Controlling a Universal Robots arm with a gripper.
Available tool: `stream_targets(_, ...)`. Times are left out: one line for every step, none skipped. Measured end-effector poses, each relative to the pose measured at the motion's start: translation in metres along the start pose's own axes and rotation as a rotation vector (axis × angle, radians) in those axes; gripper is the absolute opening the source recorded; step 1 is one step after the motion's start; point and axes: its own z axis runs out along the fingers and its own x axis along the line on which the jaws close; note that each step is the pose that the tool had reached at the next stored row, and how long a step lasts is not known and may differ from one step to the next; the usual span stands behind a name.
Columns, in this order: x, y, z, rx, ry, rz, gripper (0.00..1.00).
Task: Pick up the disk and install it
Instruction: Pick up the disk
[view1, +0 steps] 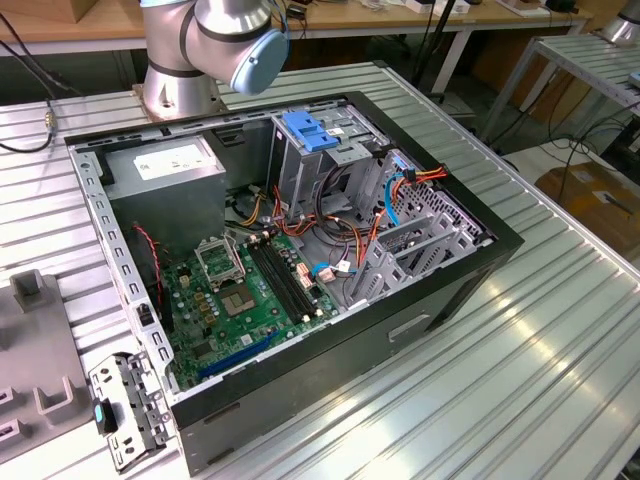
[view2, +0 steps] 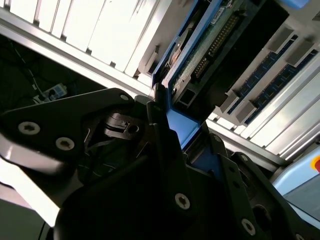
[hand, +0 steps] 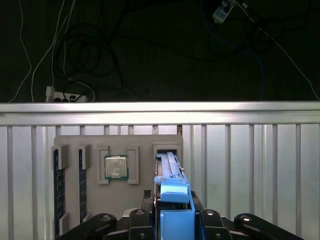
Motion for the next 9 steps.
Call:
stream_targets(0.0,0.0,-0.0007,0.0001,0.0004,0.0,0.37)
stream_targets(0.0,0.0,-0.0008,0.0003,0.0004,0.0,0.37)
stream_targets(0.0,0.0,-0.0008,0.0004,0.0005,0.0,0.37)
stream_targets(0.0,0.0,-0.001,0.0001,0.0007,0.0,0.37)
stream_targets(0.0,0.0,-0.001,0.0001,0.0007,0.0,0.37)
stream_targets(0.0,0.0,-0.001,0.0,0.0008,0.0,0.37)
stream_targets(0.0,0.0,-0.001,0.0001,0.0008,0.0,0.37)
stream_targets(0.0,0.0,-0.001,0.0,0.0008,0.0,0.37)
stream_targets(0.0,0.0,-0.001,0.0,0.0008,0.0,0.37)
